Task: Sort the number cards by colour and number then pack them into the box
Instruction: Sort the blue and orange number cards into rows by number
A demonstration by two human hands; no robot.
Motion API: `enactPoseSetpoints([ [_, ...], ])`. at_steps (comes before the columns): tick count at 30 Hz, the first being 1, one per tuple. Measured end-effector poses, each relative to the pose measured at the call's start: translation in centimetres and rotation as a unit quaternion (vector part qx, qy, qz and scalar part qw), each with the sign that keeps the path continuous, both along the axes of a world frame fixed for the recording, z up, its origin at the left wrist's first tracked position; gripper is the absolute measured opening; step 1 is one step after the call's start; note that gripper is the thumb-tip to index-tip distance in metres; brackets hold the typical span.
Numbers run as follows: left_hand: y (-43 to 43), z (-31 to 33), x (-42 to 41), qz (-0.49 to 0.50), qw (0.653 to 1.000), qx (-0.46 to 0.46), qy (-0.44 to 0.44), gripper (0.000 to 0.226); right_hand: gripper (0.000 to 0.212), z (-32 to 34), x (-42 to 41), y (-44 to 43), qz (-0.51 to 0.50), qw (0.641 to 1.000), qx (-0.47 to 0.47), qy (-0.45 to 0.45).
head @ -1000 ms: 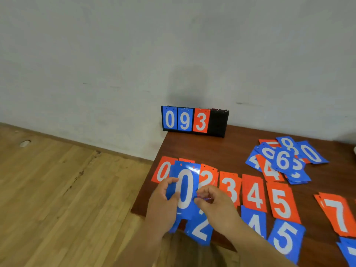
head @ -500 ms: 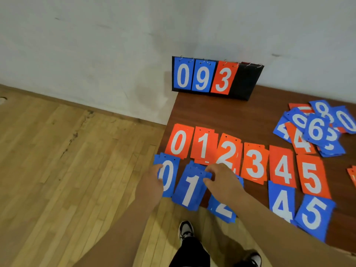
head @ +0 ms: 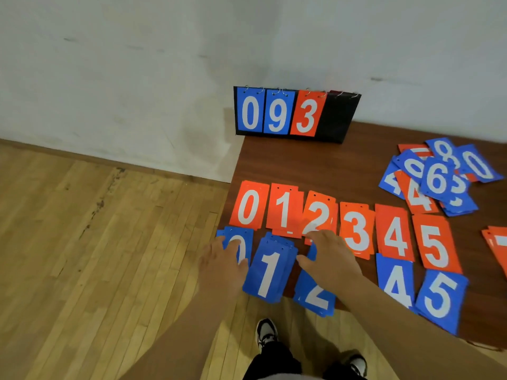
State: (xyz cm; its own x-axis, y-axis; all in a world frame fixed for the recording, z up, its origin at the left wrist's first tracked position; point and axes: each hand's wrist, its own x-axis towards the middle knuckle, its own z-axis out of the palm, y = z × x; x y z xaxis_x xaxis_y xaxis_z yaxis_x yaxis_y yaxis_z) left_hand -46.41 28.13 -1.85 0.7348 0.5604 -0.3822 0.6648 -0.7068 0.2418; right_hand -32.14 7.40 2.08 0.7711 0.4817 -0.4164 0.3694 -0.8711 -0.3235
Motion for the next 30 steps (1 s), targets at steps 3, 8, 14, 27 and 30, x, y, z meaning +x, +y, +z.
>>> enactPoseSetpoints([
  [3,-1.1,1.3,1.6,-0.039,0.999,0.017,-0.027,0.065,0.066,1.4,0.9,-2.0,-0.025,1.0,0.003,-0.011],
  [8,-3.9,3.7,5.3,-0.112,0.99,0.03,-0.079,0.07,0.071,3.9,2.7,-7.1,-0.087,0.995,0.002,-0.055],
  [14,-9.2,5.9,11.5,-0.176,0.98,0.038,-0.088,0.081,0.081,6.0,4.9,-15.6,-0.182,0.978,-0.008,-0.098],
  [27,-29.0,9.3,20.1,-0.2,0.973,0.024,-0.109,0.077,0.078,8.7,11.4,-36.8,-0.259,0.959,0.03,-0.108],
  [30,-33.2,9.3,21.3,-0.177,0.978,0.001,-0.115,0.078,0.079,8.8,13.5,-41.0,-0.243,0.965,0.04,-0.09],
])
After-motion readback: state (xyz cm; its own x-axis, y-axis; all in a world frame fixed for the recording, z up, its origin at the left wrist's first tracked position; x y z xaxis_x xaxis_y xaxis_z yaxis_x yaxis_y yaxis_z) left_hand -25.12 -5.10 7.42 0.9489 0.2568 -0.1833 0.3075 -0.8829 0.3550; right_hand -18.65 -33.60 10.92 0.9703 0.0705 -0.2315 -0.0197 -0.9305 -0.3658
